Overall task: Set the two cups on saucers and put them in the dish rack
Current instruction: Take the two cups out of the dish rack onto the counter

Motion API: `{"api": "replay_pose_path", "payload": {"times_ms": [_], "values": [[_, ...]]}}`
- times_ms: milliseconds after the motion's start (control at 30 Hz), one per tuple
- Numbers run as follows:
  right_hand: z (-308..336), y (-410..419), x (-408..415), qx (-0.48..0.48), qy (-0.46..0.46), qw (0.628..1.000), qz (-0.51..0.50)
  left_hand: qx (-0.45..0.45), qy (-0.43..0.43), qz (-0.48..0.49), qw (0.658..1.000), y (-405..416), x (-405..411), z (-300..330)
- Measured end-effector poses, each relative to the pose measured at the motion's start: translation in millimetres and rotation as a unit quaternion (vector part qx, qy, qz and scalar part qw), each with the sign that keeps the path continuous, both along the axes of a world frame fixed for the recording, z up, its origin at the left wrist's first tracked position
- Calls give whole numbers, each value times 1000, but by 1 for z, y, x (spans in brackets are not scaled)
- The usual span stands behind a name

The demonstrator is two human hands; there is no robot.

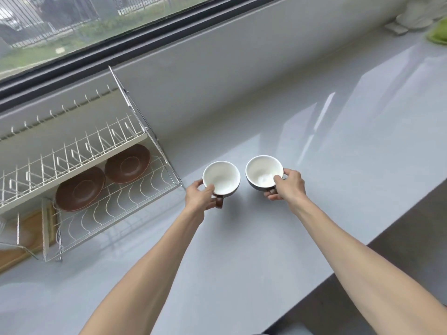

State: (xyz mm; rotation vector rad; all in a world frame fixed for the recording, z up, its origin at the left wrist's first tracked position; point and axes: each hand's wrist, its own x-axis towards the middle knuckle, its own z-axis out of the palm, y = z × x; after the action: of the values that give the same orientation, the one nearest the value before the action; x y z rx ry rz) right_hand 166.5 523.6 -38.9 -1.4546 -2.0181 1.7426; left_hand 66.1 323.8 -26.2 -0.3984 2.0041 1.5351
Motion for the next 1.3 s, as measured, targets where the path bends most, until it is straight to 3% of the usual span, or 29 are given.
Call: {"api": "replay_pose_path", "payload": {"times_ms": [333, 1300], "values": [[-13, 16, -36, -10, 25, 999, -40, 25, -49, 35, 998, 35, -31, -12], [-27, 12, -89, -5, 15, 999, -35, 30, -57, 80, 995, 42, -69, -35]]}}
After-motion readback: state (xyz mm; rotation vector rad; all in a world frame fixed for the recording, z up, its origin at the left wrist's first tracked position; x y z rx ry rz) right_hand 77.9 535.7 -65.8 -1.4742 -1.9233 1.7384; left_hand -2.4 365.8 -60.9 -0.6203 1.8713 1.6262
